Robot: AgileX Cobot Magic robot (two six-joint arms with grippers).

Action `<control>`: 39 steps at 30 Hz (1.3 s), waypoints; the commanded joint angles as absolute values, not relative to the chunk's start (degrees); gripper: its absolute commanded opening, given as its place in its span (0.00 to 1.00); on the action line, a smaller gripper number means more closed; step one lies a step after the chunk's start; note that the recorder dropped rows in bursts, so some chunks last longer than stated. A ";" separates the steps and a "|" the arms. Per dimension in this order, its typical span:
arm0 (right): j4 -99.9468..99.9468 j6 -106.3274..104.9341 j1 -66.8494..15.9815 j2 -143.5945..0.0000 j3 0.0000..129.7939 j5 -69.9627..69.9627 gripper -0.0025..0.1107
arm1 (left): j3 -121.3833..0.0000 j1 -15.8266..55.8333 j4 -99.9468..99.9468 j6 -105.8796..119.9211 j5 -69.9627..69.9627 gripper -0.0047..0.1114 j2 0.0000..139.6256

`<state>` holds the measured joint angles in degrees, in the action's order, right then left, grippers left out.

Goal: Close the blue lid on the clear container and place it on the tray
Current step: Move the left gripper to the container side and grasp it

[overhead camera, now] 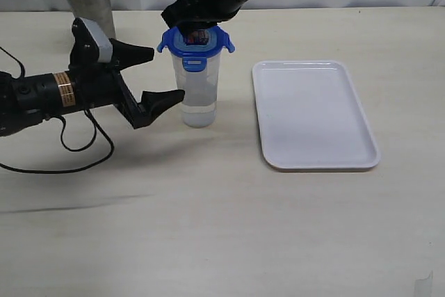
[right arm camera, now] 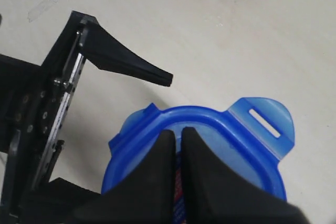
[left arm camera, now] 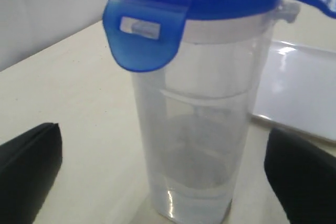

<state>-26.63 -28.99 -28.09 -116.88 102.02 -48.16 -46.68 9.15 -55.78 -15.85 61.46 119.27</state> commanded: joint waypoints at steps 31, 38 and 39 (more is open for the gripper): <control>-25.89 -28.71 -28.18 -117.27 101.56 -48.97 0.06 | -57.48 16.67 -54.48 -14.39 69.80 0.87 131.79; -25.89 -28.24 -28.18 -117.27 101.56 -48.97 0.06 | -57.48 19.33 -52.35 -11.54 68.86 0.87 131.79; -25.89 -28.20 -28.18 -117.27 101.56 -48.97 0.06 | -57.48 19.33 -51.68 -11.11 68.86 0.87 131.89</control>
<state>-26.63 -28.76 -28.09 -116.88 102.02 -48.16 -57.21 18.40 -52.52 -13.09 68.15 131.79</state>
